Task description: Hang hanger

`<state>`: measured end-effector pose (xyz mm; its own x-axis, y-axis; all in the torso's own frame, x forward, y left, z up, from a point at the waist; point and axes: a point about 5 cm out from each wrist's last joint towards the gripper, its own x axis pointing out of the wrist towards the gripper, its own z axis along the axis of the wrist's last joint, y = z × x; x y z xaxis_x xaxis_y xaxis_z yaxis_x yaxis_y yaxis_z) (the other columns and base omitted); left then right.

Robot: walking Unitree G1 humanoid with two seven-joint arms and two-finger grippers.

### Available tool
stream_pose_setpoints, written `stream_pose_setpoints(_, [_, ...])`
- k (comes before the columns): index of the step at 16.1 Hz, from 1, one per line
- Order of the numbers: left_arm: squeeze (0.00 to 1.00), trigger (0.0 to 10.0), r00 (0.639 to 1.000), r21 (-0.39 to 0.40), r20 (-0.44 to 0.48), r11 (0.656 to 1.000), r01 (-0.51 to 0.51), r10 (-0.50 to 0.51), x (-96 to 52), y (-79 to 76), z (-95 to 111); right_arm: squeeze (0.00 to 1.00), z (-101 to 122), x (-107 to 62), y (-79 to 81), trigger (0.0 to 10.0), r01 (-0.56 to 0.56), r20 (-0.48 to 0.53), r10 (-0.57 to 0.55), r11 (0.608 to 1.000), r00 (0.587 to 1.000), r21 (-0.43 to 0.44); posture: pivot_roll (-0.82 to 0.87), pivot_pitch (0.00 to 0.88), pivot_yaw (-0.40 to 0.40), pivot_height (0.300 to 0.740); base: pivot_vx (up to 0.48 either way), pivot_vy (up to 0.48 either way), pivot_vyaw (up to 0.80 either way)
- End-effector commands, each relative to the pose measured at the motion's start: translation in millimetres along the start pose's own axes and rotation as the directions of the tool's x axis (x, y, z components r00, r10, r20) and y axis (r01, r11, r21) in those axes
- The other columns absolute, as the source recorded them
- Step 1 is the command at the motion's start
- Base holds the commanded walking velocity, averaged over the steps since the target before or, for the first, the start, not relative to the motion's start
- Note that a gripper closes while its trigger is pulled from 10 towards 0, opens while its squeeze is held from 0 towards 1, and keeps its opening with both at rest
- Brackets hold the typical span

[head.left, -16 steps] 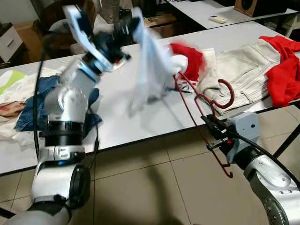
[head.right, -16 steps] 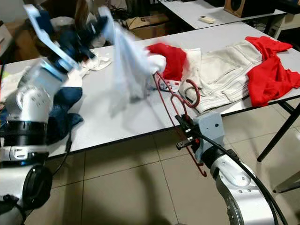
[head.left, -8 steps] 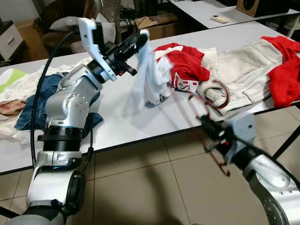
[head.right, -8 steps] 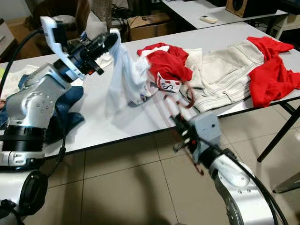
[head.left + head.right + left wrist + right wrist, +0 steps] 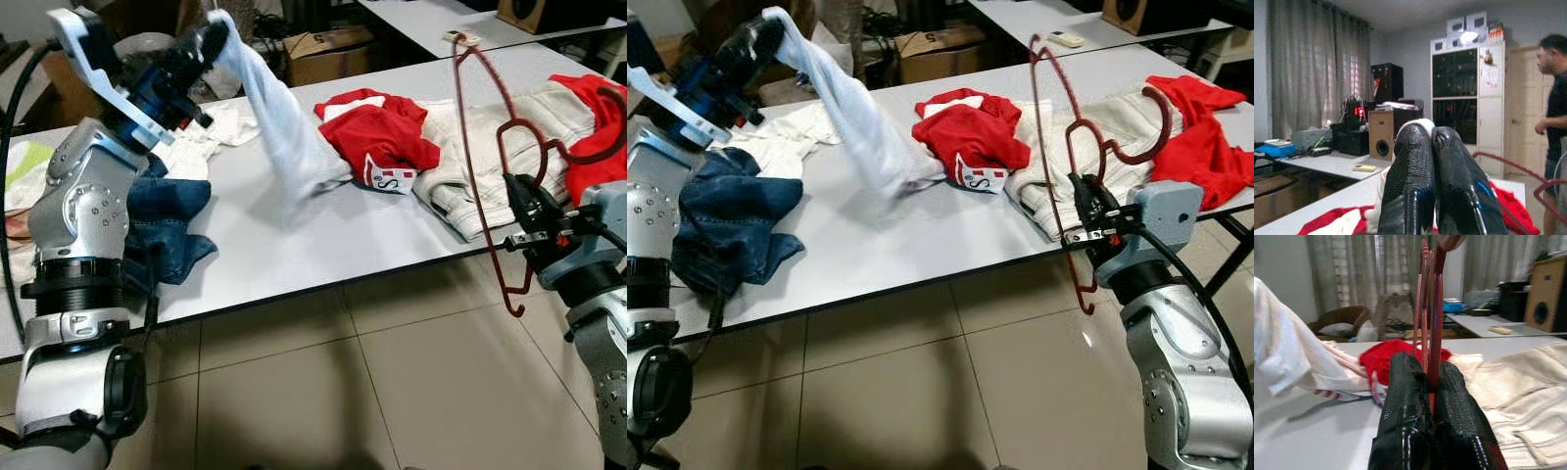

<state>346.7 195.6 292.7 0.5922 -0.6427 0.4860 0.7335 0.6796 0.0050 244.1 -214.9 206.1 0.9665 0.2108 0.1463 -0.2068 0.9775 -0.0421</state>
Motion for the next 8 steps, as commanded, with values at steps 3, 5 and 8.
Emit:
stream_pose_setpoints(3, [0.0, 0.0, 0.993, 0.053, -0.09, 0.995, 0.084, -0.08, 6.4, -13.4, -16.3, 0.0, -3.7, -14.3, 37.1, 10.0, -0.346, -0.061, 0.35, 0.936, 0.935, 0.067, -0.17, 0.0, 0.115, 0.74, 0.0, 0.0, 0.0])
stream_pose_setpoints(5, [0.0, 0.0, 0.992, 0.048, -0.085, 0.994, 0.102, -0.097, 10.7, -16.0, -16.6, 0.0, -9.1, -23.0, 49.9, 10.0, -0.451, -0.103, 0.46, 0.887, 0.882, 0.1, -0.18, 0.0, 0.123, 0.74, 0.0, 0.0, 0.0])
stream_pose_setpoints(8, [0.0, 0.0, 0.989, 0.069, -0.107, 0.991, 0.114, -0.106, 10.2, -15.8, -18.3, 0.0, -20.4, -30.5, 55.3, 10.0, -0.472, -0.178, 0.488, 0.872, 0.854, 0.127, -0.18, 0.0, 0.127, 0.74, 0.0, 0.0, 0.0])
